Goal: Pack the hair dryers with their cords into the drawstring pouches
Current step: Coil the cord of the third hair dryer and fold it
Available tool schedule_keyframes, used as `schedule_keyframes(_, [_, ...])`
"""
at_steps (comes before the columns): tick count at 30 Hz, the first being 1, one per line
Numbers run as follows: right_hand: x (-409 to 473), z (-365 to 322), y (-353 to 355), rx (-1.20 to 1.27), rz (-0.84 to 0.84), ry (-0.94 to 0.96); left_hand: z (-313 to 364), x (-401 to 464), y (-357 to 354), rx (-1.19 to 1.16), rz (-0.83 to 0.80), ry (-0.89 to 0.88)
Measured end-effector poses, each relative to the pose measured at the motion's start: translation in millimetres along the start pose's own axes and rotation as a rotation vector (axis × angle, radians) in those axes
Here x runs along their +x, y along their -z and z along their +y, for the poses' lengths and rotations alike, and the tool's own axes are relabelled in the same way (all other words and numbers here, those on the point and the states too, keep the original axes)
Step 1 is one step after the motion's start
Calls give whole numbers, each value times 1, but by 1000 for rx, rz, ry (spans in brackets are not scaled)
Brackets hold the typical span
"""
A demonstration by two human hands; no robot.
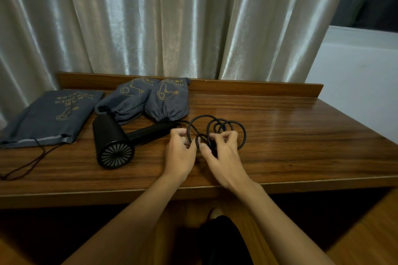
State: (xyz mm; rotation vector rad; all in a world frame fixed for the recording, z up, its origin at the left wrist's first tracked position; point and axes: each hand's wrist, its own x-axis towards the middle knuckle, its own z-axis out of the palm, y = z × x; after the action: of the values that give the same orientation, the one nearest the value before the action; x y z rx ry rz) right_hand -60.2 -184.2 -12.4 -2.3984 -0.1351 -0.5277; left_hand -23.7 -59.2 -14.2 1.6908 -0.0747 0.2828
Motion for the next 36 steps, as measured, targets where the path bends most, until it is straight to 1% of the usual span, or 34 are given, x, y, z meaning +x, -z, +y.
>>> schedule_keyframes(2, [-1, -3, 0, -25, -37, 52, -2, 2, 2, -9, -6, 0])
schedule_keyframes(6, [0, -2, 4, -256, 143, 119, -5, 4, 2, 71, -38, -48])
schedule_keyframes(8, [-1, -5, 6, -278, 221, 162, -4, 3, 0, 63, -14, -84])
schedule_keyframes(10, [-2, -6, 6, -313, 248, 195, -4, 3, 0, 28, 26, -90])
schedule_keyframes(11, [-3, -5, 7, -318, 255, 190, -3, 3, 1, 5, 55, -77])
schedule_keyframes(13, [-1, 0, 10, -271, 269, 115, -2, 3, 3, -78, 107, -21])
schedule_keyframes(15, [1, 6, 14, -198, 261, 25, 0, 3, 6, -176, 110, 33])
schedule_keyframes(16, [2, 8, 16, -183, 243, -5, 0, 2, 7, -202, 106, 49])
schedule_keyframes(17, [3, 10, 17, -218, 207, 0, 1, 3, 7, -212, 107, 60])
schedule_keyframes(19, [5, 15, 19, -355, 39, 86, 1, 3, 9, -234, 112, 70])
schedule_keyframes(20, [5, 18, 19, -368, -68, 127, 1, 3, 10, -251, 112, 73])
schedule_keyframes(21, [5, 19, 21, -315, -159, 142, 2, 2, 11, -268, 112, 74])
schedule_keyframes(22, [4, 17, 23, -192, -187, 136, 4, 2, 12, -285, 110, 73])
schedule_keyframes(23, [4, 15, 25, -45, -123, 123, 5, 1, 13, -298, 109, 66])
schedule_keyframes(24, [7, 13, 27, 60, 18, 118, 6, 1, 14, -306, 110, 53])
schedule_keyframes(25, [13, 11, 27, 77, 173, 116, 8, 0, 13, -301, 111, 33])
schedule_keyframes(26, [20, 6, 29, 9, 275, 104, 9, -2, 12, -286, 111, 4])
schedule_keyframes(27, [29, 3, 31, -108, 305, 83, 10, -4, 11, -265, 112, -33])
schedule_keyframes(28, [39, 2, 34, -262, 261, 63, 11, -6, 10, -241, 114, -73])
schedule_keyframes(29, [49, 2, 37, -407, 165, 40, 12, -7, 9, -215, 118, -112])
schedule_keyframes(30, [56, 5, 41, -490, 54, 5, 13, -7, 9, -190, 125, -151])
schedule_keyframes(31, [63, 8, 45, -494, -49, -46, 15, -6, 10, -165, 133, -189])
schedule_keyframes(32, [67, 12, 51, -415, -128, -92, 18, -4, 10, -133, 142, -224])
schedule_keyframes(33, [71, 15, 56, -272, -162, -116, 21, -1, 10, -90, 154, -255])
schedule_keyframes(34, [72, 17, 61, -117, -155, -121, 25, 2, 10, -43, 170, -286])
schedule_keyframes(36, [70, 18, 65, 118, -64, -138, 36, 7, 7, 36, 183, -356])
